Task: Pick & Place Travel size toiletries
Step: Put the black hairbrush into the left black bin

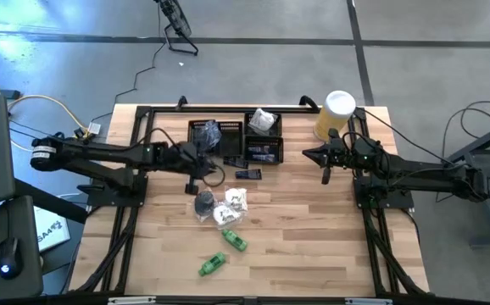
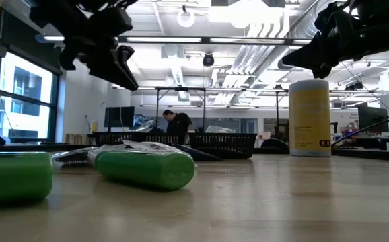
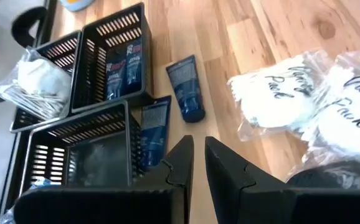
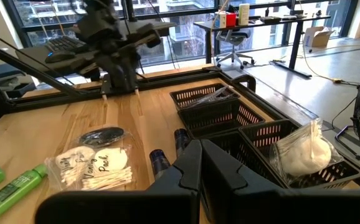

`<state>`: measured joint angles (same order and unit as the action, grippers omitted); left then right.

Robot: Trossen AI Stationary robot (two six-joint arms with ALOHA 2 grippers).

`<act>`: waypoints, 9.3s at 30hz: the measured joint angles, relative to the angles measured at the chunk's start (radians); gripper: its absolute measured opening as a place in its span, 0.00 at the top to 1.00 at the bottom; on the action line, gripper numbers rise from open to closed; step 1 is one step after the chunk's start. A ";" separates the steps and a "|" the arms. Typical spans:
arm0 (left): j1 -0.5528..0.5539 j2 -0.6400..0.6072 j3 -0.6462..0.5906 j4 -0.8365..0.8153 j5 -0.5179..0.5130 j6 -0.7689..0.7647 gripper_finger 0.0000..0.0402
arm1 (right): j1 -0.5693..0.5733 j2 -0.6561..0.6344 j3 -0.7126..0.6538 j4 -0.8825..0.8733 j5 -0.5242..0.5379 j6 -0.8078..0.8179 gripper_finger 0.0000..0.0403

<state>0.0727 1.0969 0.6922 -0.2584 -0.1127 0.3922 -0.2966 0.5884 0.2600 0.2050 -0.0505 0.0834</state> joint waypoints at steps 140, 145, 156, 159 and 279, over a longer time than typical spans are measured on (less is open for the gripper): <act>-0.615 0.658 0.321 -0.463 -0.448 -0.988 0.47 | 0.000 0.078 0.000 -0.015 -0.005 0.069 0.99; -0.615 0.658 0.370 -0.592 -0.475 -0.991 0.47 | 0.000 0.078 0.000 -0.015 -0.004 0.069 0.99; -0.616 0.657 0.374 -0.483 -0.485 -1.000 0.47 | 0.000 0.079 0.000 -0.015 -0.004 0.061 0.99; -0.616 0.657 0.364 -0.476 -0.484 -1.014 0.47 | 0.000 0.078 0.000 -0.015 -0.004 0.051 0.99; -0.369 0.581 0.629 -0.794 -0.472 -0.672 1.00 | 0.000 0.078 0.000 -0.044 -0.012 0.043 0.99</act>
<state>-0.2966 1.6779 1.3212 -1.0528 -0.5845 -0.2803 -0.2966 0.6669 0.2604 0.1607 -0.0624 0.1265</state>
